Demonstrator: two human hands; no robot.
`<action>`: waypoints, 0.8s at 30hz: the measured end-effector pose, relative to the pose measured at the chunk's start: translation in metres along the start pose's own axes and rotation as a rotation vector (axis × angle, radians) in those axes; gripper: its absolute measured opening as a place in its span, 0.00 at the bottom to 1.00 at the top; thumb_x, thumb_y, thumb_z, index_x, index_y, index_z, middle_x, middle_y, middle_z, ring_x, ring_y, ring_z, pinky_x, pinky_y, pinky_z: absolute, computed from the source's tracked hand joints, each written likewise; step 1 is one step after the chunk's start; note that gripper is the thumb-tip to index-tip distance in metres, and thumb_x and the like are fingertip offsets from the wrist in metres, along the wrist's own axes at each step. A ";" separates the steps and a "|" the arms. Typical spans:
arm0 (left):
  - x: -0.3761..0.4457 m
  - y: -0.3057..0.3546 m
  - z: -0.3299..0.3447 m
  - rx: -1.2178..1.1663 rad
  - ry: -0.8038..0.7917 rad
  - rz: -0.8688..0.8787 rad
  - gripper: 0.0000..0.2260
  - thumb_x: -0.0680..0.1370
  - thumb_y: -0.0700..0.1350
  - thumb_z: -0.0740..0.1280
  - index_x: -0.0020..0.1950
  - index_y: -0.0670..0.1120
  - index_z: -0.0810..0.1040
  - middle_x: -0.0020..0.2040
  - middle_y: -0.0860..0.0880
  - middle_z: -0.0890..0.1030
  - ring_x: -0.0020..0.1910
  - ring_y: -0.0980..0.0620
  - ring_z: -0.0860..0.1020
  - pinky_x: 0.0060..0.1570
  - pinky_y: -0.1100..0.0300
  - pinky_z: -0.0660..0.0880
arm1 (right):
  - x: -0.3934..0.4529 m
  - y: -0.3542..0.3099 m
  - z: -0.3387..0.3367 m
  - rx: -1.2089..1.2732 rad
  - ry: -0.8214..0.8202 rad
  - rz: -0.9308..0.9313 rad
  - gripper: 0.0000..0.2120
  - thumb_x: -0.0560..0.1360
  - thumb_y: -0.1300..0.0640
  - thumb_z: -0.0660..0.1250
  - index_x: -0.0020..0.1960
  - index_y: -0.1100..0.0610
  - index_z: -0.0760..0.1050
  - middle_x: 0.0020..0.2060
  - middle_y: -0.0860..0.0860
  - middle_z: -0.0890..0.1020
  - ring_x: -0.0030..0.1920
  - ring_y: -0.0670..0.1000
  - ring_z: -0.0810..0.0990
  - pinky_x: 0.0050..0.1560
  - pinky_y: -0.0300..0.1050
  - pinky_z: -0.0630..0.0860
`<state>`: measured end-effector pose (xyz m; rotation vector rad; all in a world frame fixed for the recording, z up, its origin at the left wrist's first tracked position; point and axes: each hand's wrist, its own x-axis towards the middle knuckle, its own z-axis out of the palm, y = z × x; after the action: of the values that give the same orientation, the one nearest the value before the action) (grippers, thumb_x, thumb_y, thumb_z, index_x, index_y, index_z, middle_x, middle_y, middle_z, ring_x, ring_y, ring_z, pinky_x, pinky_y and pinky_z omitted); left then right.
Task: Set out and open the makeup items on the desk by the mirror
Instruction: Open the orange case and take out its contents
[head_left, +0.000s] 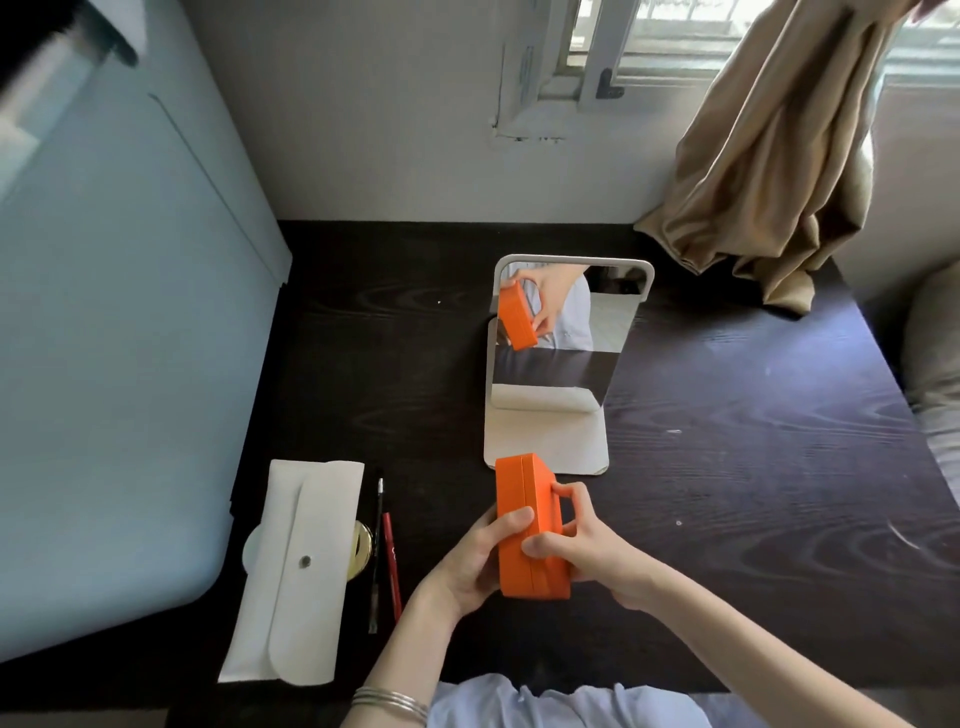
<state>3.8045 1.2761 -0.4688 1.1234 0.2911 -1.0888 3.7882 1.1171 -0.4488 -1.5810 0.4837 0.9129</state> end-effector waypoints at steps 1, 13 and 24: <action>0.000 0.000 0.001 0.011 -0.005 -0.002 0.45 0.48 0.67 0.78 0.61 0.56 0.69 0.61 0.46 0.77 0.58 0.45 0.77 0.51 0.52 0.78 | -0.001 0.001 0.000 0.007 0.001 0.004 0.43 0.60 0.42 0.72 0.66 0.43 0.50 0.62 0.52 0.69 0.59 0.54 0.74 0.51 0.47 0.78; -0.006 -0.015 -0.014 -0.111 -0.050 0.011 0.45 0.55 0.64 0.78 0.67 0.49 0.70 0.63 0.41 0.78 0.61 0.40 0.77 0.56 0.48 0.76 | -0.008 0.008 0.003 0.109 -0.052 0.014 0.42 0.57 0.46 0.74 0.65 0.45 0.57 0.58 0.59 0.75 0.54 0.58 0.80 0.53 0.54 0.80; 0.001 -0.019 -0.032 -0.311 -0.007 -0.002 0.39 0.58 0.55 0.79 0.66 0.43 0.74 0.61 0.37 0.78 0.58 0.39 0.78 0.58 0.42 0.75 | 0.002 0.007 0.003 0.085 -0.048 -0.025 0.47 0.57 0.44 0.75 0.69 0.38 0.53 0.59 0.56 0.75 0.58 0.56 0.78 0.60 0.58 0.76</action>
<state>3.7992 1.3017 -0.4954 0.8415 0.4401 -1.0085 3.7829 1.1191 -0.4545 -1.4821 0.4621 0.8981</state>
